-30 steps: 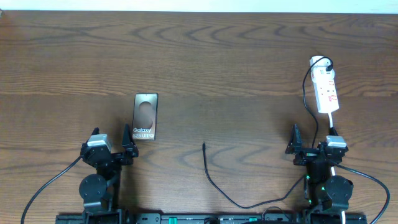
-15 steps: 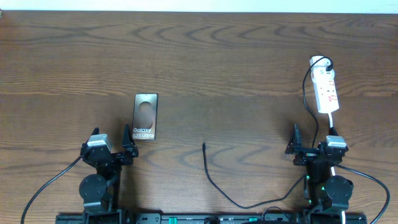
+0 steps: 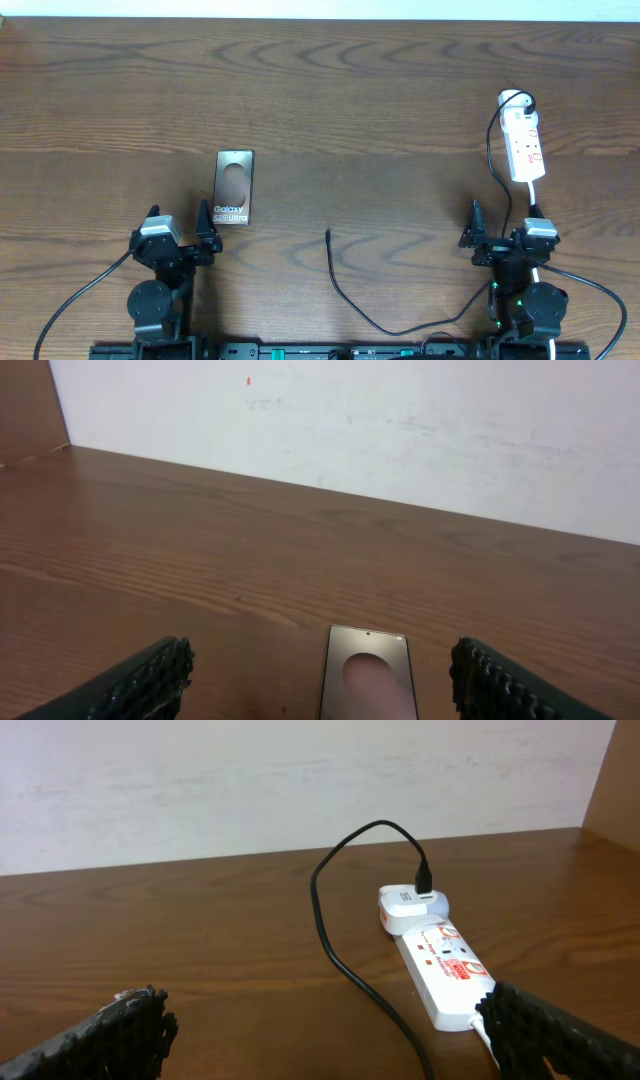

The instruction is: Plug charger to phone and switch on socket

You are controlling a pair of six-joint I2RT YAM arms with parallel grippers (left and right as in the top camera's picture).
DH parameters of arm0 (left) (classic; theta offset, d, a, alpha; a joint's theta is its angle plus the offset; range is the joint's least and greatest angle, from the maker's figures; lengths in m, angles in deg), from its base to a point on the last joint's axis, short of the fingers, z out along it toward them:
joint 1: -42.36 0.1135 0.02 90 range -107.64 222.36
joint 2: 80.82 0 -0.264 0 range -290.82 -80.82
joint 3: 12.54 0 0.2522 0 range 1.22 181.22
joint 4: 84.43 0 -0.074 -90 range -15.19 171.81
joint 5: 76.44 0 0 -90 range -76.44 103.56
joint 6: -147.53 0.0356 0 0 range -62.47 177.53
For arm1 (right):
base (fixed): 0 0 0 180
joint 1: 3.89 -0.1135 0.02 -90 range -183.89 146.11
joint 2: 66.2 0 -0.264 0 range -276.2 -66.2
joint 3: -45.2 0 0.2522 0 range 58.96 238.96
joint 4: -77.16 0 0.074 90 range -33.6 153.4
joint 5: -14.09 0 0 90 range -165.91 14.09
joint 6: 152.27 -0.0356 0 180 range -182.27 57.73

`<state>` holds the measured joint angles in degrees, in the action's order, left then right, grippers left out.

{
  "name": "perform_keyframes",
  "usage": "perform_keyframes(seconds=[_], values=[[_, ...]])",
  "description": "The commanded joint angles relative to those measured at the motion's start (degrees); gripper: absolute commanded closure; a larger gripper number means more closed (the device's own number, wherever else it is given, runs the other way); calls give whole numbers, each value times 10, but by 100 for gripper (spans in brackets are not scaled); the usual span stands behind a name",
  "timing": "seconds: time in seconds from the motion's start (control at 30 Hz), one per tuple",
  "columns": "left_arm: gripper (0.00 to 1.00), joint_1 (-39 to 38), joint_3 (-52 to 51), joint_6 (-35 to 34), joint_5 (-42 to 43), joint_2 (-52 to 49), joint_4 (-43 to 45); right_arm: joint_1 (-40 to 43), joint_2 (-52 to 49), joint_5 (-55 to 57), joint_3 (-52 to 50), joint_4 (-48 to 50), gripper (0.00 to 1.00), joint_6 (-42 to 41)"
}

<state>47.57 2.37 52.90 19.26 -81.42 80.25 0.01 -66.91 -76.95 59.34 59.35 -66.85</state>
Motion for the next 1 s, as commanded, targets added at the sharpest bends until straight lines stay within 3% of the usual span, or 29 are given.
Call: perform_keyframes(seconds=[0.0, 0.57, 0.97], values=[[15, 3, -9, 3, 11, 3, -18, 3, 4, 7, -1, -3, 1, -7], [15, 3, 56, 3, 14, -32, -10, 3, 4, 7, -1, -3, 1, -7], [15, 3, 282, 25, 59, -283, -52, 3, 4, 7, -1, -3, 1, -7]])
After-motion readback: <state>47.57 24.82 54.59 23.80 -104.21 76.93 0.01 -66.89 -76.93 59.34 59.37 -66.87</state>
